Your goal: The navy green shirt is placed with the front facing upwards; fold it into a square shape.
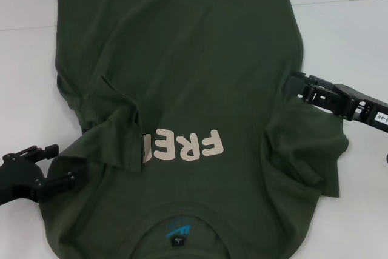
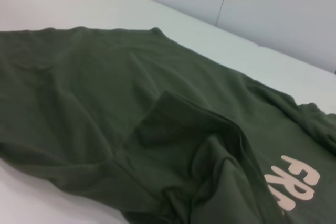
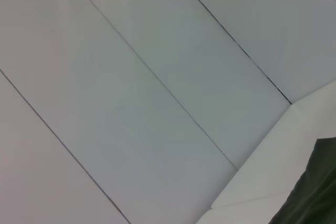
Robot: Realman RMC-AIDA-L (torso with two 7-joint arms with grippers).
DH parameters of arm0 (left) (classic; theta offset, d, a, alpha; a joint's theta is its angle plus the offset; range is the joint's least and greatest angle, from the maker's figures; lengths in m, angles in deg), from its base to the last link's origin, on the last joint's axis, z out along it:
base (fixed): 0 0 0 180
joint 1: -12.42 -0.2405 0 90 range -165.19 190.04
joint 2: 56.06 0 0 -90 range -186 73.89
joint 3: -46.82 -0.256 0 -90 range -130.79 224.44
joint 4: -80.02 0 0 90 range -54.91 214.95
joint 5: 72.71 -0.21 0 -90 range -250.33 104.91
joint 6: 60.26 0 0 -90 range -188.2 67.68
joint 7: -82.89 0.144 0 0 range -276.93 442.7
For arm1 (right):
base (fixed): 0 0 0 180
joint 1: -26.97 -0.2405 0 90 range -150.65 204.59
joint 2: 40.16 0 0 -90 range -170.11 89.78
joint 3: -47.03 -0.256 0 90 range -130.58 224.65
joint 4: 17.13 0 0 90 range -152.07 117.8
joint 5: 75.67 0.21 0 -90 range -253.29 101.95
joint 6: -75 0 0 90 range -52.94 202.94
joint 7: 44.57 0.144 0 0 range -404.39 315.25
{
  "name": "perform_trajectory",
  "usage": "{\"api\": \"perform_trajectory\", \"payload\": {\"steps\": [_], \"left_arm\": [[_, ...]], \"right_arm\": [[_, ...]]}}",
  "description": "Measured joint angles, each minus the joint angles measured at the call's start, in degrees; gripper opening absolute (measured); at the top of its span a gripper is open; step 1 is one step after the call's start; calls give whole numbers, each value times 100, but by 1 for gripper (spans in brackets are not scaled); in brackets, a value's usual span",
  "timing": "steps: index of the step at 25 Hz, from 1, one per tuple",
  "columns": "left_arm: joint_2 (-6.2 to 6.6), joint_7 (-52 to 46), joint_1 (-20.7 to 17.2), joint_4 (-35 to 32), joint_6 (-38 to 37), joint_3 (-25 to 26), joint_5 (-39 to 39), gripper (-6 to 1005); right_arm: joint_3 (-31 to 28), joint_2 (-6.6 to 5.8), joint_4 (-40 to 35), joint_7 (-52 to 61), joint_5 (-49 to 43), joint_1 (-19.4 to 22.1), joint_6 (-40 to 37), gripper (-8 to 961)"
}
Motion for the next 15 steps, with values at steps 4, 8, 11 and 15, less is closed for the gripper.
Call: {"api": "perform_trajectory", "payload": {"steps": [4, 8, 11, 15], "left_arm": [[-7, -8, -2, 8, 84, -37, 0, 810], [-12, -12, 8, 11, 123, -42, 11, 799], [-12, -15, 33, 43, 213, -73, 1, 774], [-6, -17, 69, 96, 269, -102, -1, 697]], "right_arm": [[0, -2, 0, 1, 2, 7, -1, 932], [0, -5, 0, 1, 9, 8, -1, 932], [1, -8, 0, 1, 10, 8, -1, 931], [0, -13, 0, 2, 10, 8, -1, 931]]}}
